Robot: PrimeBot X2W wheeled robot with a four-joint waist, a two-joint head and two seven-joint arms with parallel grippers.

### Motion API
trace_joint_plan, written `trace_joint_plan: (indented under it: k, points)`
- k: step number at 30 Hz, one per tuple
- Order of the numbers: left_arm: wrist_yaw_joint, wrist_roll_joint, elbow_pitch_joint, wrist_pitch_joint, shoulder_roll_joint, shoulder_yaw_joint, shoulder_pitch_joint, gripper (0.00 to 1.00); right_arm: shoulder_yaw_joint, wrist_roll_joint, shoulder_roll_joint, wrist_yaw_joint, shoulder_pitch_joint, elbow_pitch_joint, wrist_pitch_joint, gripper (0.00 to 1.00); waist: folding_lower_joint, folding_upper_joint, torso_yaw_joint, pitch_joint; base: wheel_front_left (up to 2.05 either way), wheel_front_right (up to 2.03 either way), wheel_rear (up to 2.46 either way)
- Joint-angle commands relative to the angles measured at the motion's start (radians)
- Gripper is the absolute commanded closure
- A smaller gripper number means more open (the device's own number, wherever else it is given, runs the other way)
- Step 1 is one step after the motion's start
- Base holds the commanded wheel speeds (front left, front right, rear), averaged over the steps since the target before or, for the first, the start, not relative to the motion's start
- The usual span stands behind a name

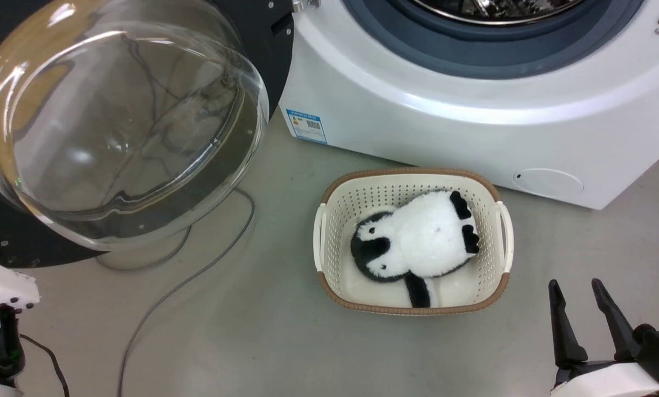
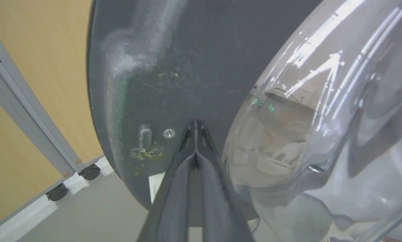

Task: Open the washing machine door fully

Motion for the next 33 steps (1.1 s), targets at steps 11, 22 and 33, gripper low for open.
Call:
trace_joint_plan:
  k: [11, 22, 33]
  points:
    - [-0.018, 0.040, -0.032, -0.016, -0.004, -0.059, 0.046, 1.00, 0.002, 0.008, 0.016, -0.001, 0.000, 0.045, -0.044, 0.00, -0.0001, -0.0001, -0.001, -0.123, 0.00, 0.00, 0.00]
    - [-0.040, 0.076, -0.209, 0.010, -0.069, -0.176, 0.159, 1.00, -0.002, 0.027, 0.027, -0.001, 0.037, 0.066, -0.075, 0.00, -0.0001, -0.0001, -0.021, -0.267, 0.00, 0.00, 0.00]
    - [-0.037, 0.092, -0.365, 0.014, -0.170, -0.297, 0.287, 1.00, 0.022, 0.030, 0.031, -0.001, 0.079, 0.034, -0.088, 0.00, -0.0001, -0.0001, -0.121, -0.357, 0.00, 0.00, 0.00]
